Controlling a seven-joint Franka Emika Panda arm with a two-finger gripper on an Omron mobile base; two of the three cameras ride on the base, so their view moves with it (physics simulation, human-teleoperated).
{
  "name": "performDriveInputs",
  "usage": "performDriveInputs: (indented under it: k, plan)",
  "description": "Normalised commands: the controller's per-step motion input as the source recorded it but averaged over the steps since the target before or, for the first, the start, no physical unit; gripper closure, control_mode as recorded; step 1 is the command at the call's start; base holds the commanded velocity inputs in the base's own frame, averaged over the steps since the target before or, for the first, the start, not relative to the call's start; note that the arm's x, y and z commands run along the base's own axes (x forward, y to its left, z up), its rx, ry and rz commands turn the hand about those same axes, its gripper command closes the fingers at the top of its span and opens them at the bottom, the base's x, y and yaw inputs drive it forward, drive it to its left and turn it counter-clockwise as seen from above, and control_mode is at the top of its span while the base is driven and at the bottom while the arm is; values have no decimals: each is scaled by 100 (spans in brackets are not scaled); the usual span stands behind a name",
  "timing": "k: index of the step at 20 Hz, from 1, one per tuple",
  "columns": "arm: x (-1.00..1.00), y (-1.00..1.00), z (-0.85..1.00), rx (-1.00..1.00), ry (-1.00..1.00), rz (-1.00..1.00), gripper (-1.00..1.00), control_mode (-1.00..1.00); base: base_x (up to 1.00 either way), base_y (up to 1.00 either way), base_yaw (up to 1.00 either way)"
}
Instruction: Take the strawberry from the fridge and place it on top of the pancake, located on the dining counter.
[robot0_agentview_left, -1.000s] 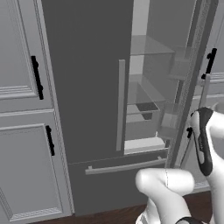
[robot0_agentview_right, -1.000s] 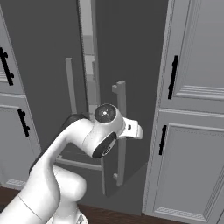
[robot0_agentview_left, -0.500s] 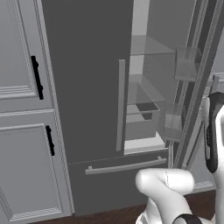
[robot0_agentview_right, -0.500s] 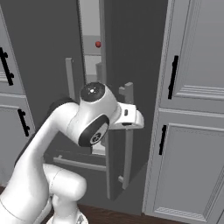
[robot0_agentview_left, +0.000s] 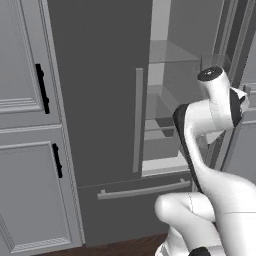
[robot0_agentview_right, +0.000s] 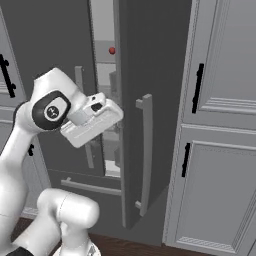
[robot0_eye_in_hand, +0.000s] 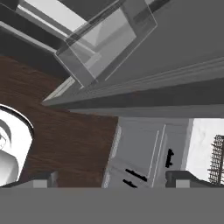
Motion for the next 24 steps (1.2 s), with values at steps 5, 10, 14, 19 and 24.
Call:
performDriveInputs:
  k: [5, 10, 14, 19, 24]
  plan:
    - [39, 25, -54, -47, 66, 24, -100, -100, 0, 0, 0]
    - [69, -4, -56, -39, 58, 18, -100, -100, 0, 0, 0]
    - [72, -45, -5, -10, 47, 9, -100, -100, 0, 0, 0]
    - [40, -82, -3, -6, 34, 0, -100, -100, 0, 0, 0]
    - [-5, -86, -15, -1, 20, -2, -100, -100, 0, 0, 0]
